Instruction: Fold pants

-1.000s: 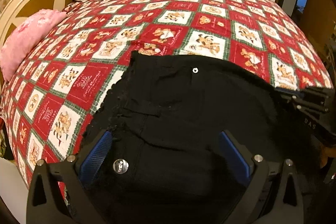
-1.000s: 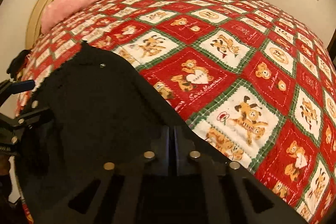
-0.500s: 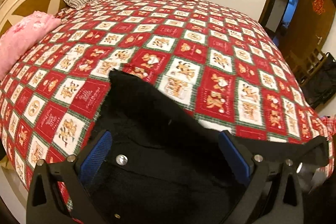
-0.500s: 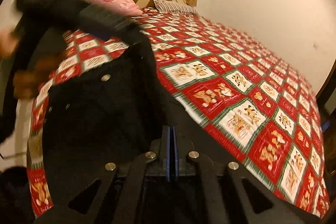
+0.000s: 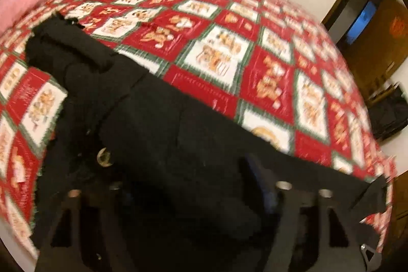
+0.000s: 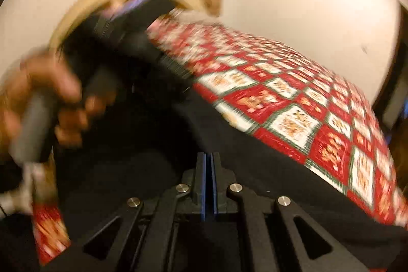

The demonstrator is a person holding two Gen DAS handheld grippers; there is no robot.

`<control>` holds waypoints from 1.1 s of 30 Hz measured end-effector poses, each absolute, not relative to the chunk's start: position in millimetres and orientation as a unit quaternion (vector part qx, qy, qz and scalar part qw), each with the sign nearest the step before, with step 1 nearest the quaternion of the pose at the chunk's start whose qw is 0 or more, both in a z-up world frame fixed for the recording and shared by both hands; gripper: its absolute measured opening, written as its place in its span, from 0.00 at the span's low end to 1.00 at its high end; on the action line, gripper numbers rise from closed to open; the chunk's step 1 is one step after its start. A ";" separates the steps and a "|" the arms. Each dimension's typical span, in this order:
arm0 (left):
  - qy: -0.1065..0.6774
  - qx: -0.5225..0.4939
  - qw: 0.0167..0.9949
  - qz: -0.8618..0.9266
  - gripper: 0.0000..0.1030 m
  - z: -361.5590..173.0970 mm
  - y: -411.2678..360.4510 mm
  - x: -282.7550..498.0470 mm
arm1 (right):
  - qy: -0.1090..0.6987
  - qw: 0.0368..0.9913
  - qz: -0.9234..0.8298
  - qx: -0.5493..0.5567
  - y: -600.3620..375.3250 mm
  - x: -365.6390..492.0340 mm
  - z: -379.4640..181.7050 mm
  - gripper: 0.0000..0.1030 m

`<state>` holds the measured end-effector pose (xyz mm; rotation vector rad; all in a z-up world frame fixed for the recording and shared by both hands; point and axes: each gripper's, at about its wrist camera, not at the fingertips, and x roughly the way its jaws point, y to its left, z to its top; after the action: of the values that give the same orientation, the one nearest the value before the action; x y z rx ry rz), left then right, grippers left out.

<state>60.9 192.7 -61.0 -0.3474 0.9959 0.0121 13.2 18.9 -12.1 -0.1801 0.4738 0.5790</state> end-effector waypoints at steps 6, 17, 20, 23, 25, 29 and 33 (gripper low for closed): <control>0.474 -0.212 0.854 -0.026 0.39 -66.6 195.9 65.9 | 0.266 0.923 0.207 0.185 -116.0 20.2 11.2 0.52; 0.438 -0.237 0.866 -0.044 0.17 -40.4 201.5 49.9 | 0.413 0.834 0.069 0.359 -243.6 82.3 -27.3 0.74; 0.436 -0.232 0.869 -0.044 0.16 -34.6 199.9 51.0 | 0.430 0.830 0.049 0.352 -235.6 91.0 -43.4 0.70; 0.432 -0.234 0.870 -0.048 0.16 -31.3 200.3 51.2 | 0.459 0.813 -0.004 0.357 -235.4 106.9 -61.9 0.65; 0.433 -0.234 0.869 -0.048 0.16 -32.7 200.8 53.2 | 0.464 0.805 -0.025 0.370 -235.3 114.2 -67.7 0.65; 0.442 -0.231 0.866 -0.045 0.16 -39.7 200.3 56.1 | 0.460 0.822 -0.058 0.330 -227.3 132.7 -63.4 0.65; 0.448 -0.233 0.862 -0.047 0.16 -42.4 205.0 59.4 | 0.460 0.836 -0.070 0.291 -235.4 137.3 -64.3 0.07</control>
<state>59.4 205.0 -42.4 -0.4884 0.9399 -0.0995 137.3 -235.4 -64.3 0.6172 0.9750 -0.1479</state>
